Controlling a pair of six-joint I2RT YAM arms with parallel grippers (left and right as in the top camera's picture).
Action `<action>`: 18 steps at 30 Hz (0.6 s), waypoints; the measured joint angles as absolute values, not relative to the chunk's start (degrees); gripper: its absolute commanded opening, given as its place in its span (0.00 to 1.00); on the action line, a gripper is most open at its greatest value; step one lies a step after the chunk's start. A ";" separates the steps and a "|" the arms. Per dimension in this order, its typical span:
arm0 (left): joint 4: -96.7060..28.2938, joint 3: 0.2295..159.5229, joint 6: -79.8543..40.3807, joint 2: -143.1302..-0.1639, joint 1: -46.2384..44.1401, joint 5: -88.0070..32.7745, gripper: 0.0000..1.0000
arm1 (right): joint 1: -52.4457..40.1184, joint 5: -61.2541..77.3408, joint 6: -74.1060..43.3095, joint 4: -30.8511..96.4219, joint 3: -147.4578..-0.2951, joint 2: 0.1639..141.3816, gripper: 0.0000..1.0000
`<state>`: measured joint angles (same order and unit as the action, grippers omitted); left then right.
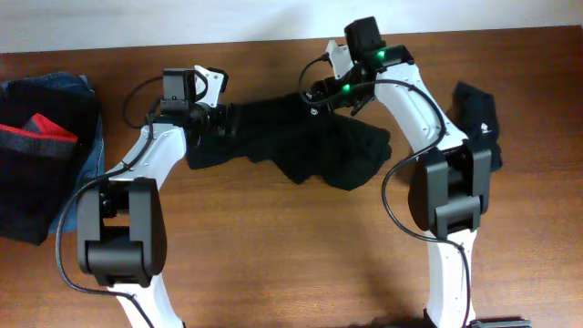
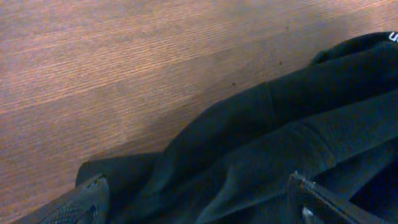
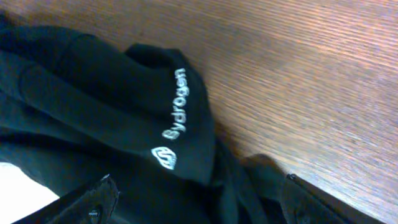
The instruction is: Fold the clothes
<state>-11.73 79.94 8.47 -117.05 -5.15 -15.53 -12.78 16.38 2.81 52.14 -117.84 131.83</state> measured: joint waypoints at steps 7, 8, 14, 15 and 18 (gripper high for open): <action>-10.41 79.94 18.59 -121.34 -6.44 -15.53 0.95 | -12.23 16.36 3.03 52.01 -117.84 131.83 0.89; -10.44 79.94 19.22 -121.69 -6.63 -15.46 0.89 | -12.19 16.38 3.20 52.12 -117.84 131.83 0.89; -10.39 79.94 23.00 -122.17 -7.09 -14.68 0.01 | -11.92 16.36 3.55 52.21 -117.84 131.83 0.88; -10.41 79.94 23.22 -122.17 -7.09 -14.52 0.01 | -11.88 16.36 3.62 52.23 -117.84 131.83 0.86; -10.11 79.94 24.08 -122.17 -7.11 -14.28 0.01 | -11.64 16.16 3.70 52.29 -117.84 131.83 0.85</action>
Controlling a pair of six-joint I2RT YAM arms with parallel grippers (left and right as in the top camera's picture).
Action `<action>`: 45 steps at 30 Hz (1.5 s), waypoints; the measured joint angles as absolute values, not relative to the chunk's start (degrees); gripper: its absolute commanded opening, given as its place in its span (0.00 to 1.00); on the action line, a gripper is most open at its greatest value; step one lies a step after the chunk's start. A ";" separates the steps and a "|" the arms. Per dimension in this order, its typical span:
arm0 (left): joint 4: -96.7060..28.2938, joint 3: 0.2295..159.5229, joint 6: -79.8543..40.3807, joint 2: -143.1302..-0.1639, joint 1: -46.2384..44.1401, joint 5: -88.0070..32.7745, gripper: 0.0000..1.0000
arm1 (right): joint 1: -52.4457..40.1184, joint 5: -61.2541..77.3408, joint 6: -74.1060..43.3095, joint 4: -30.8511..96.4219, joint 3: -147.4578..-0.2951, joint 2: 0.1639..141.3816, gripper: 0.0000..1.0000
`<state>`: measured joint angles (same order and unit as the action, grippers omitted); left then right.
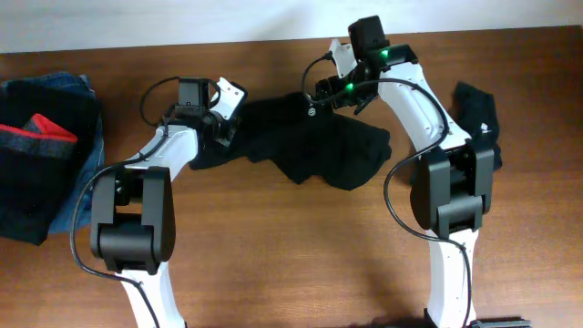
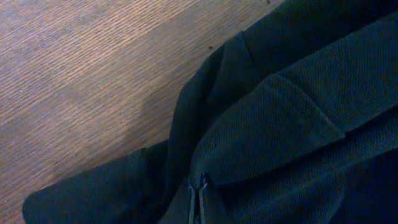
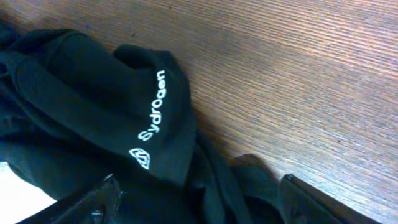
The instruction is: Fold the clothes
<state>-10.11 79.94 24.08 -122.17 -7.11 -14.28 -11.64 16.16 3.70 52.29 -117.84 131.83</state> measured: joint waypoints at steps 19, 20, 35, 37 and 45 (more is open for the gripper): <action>-12.34 79.96 24.03 -92.86 -7.11 -11.20 0.01 | -11.53 22.13 3.75 52.56 -117.84 131.83 0.82; -12.71 79.96 24.03 -92.86 -7.11 -11.07 0.01 | -11.53 22.37 4.08 52.56 -117.84 131.83 0.82; -15.84 86.28 24.03 -88.49 -7.11 -10.87 0.01 | -11.20 25.69 6.24 52.60 -117.82 131.04 0.81; -17.04 89.32 24.01 -86.28 -7.11 -10.92 0.01 | -11.00 26.81 6.22 52.58 -117.73 129.78 0.81; -19.53 97.08 24.01 -81.76 -7.11 -11.99 0.01 | -10.79 31.66 7.25 52.56 -117.51 118.39 0.81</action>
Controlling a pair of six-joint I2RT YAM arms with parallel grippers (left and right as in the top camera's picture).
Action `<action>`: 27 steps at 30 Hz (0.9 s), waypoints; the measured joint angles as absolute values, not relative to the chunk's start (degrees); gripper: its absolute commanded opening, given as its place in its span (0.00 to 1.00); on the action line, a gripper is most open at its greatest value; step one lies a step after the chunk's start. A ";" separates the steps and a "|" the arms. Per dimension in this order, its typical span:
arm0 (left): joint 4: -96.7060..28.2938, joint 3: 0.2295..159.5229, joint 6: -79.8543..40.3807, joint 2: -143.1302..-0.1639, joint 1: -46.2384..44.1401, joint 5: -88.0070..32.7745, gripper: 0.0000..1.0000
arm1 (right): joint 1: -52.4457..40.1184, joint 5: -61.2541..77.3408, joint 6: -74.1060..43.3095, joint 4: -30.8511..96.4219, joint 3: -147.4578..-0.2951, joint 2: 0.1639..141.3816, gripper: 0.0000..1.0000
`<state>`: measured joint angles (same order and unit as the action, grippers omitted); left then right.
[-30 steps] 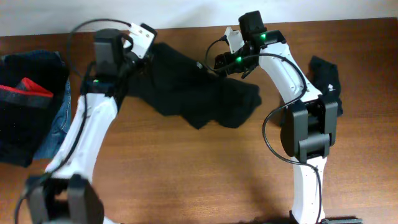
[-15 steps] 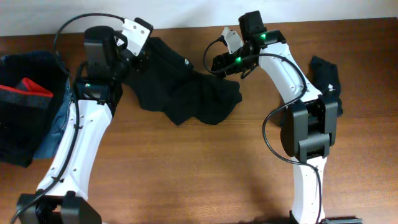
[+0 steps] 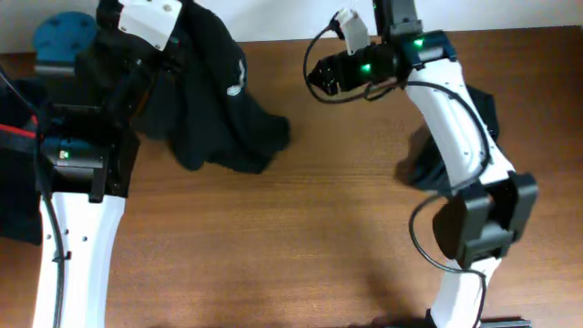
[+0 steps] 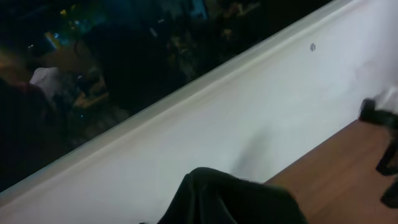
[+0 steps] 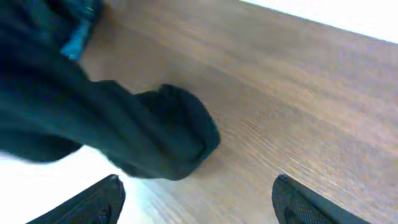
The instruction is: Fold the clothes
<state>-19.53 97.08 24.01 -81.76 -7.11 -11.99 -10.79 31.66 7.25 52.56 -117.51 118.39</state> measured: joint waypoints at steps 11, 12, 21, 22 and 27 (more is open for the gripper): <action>-13.34 99.31 24.01 -81.95 -7.11 -11.33 0.01 | -16.43 34.20 15.11 59.55 -117.40 116.84 0.82; -13.26 99.48 24.01 -81.95 -7.11 -10.83 0.01 | -17.10 34.20 15.68 59.55 -117.40 116.86 0.82; -13.28 101.93 23.97 -81.91 -7.11 -4.86 0.01 | -18.31 34.41 17.41 57.95 -116.57 117.93 0.82; -13.26 102.59 23.68 -81.76 -7.11 -4.58 0.01 | -18.48 34.41 17.85 57.41 -115.92 117.99 0.82; -13.28 103.83 22.72 -79.68 -7.11 -4.21 0.01 | -21.26 34.41 18.52 56.23 -114.17 119.44 0.82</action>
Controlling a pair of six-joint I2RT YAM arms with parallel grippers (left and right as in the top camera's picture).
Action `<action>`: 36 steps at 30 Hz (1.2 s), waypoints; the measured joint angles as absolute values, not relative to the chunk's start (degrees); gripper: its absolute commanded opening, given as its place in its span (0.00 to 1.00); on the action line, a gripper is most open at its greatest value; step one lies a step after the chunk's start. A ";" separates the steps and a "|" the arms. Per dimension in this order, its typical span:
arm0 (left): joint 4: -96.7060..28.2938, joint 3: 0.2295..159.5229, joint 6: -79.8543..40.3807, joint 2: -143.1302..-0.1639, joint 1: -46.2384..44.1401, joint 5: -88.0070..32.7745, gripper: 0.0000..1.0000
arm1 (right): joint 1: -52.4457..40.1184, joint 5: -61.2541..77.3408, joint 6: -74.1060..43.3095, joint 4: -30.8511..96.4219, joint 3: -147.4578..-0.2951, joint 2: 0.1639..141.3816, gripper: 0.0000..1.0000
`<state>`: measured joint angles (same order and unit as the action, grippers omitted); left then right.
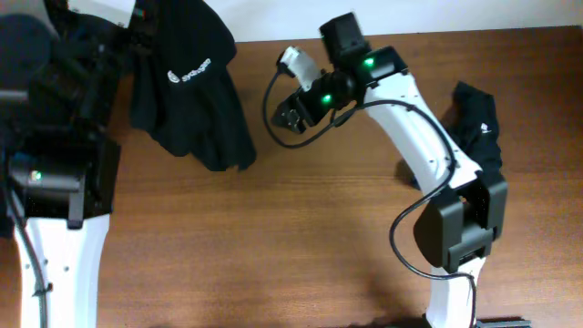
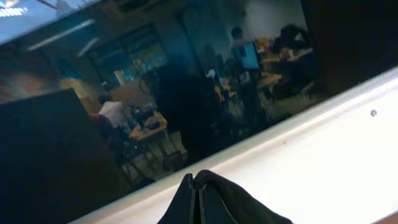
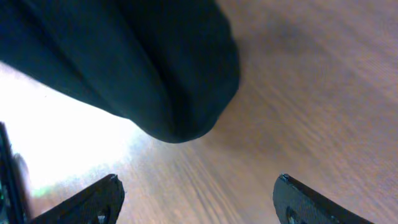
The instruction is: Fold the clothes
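Note:
A black garment (image 1: 196,100) with a white logo hangs in the air at the far left, its lower end near the table. My left gripper (image 2: 196,194) is shut on a fold of its cloth, raised high against the wall and window. In the overhead view the cloth and arm hide that gripper. My right gripper (image 1: 290,117) is open just right of the hanging cloth, low over the table. Between its fingertips (image 3: 93,198) there is only wood; the garment's rounded lower end (image 3: 161,81) hangs ahead of it.
A second black garment (image 1: 477,117) lies at the right edge, behind the right arm. The left arm's white links (image 1: 55,246) stand along the left side and cover the clothes pile there. The wooden table (image 1: 301,246) ends at a white wall at the back.
The right gripper has come down and to the left, closer to the garment's lower end. The garment has turned, so its logo faces the overhead camera. The left gripper still holds it high.
First the garment lay spread on the table with both grippers open at its far edge. Then the left gripper was shut on the cloth. Later the left arm held the garment high at the far left, the right gripper open beside it, now lower and nearer.

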<state>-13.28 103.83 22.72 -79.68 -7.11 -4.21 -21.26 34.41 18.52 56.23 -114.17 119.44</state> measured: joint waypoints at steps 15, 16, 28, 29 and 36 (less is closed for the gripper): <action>-12.95 104.36 22.70 -78.43 -7.11 -0.75 0.01 | -28.38 29.91 10.04 56.10 -113.27 120.22 0.77; -12.97 104.36 22.72 -78.54 -7.11 -0.01 0.01 | -28.86 28.67 8.84 56.10 -113.25 120.22 0.77; -13.52 104.53 21.80 -85.25 -7.11 9.28 0.01 | -33.61 16.36 -1.15 53.60 -113.23 120.22 0.82; -13.54 104.53 21.41 -85.32 -7.11 10.35 0.01 | -33.76 15.97 -1.48 52.84 -113.23 120.22 0.82; -14.81 104.53 15.14 -85.27 -7.11 15.14 0.01 | -33.98 15.38 -1.76 46.48 -110.37 120.22 0.83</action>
